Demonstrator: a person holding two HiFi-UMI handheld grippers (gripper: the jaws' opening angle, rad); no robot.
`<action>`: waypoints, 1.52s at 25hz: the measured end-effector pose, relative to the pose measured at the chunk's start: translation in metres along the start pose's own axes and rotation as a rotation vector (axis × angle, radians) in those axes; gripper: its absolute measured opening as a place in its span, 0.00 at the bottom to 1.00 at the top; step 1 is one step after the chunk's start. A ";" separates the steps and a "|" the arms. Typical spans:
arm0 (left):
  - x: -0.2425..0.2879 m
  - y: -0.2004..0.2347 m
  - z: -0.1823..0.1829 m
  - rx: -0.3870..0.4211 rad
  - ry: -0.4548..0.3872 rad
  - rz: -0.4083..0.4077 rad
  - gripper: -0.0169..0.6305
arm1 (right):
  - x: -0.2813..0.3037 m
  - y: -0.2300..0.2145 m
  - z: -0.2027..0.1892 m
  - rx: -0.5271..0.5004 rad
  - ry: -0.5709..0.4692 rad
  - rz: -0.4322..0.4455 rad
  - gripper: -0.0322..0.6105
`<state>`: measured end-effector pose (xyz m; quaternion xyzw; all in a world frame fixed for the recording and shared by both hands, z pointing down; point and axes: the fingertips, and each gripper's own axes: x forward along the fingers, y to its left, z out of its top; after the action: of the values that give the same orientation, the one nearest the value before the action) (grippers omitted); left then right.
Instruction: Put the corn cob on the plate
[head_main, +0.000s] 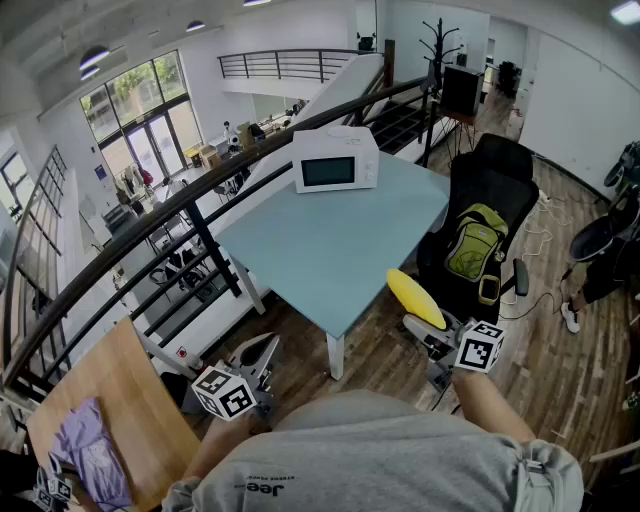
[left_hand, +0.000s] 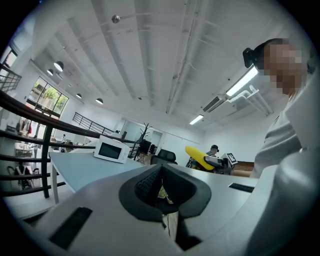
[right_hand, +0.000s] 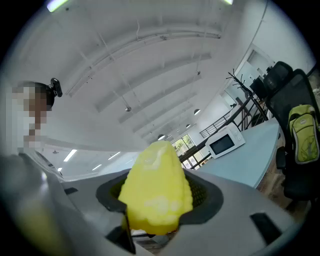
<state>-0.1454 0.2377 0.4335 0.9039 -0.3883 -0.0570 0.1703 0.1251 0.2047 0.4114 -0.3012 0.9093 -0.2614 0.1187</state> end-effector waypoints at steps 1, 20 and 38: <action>0.001 0.000 0.000 0.001 0.001 0.001 0.05 | 0.000 -0.001 0.000 0.001 -0.001 0.001 0.44; 0.041 -0.014 -0.003 0.015 0.021 -0.005 0.05 | -0.018 -0.030 0.012 0.044 -0.009 0.022 0.45; 0.123 -0.080 -0.024 0.042 0.040 0.010 0.05 | -0.085 -0.088 0.045 0.038 0.003 0.082 0.45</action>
<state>-0.0005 0.2065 0.4311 0.9063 -0.3904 -0.0300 0.1593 0.2520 0.1787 0.4267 -0.2611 0.9159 -0.2740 0.1339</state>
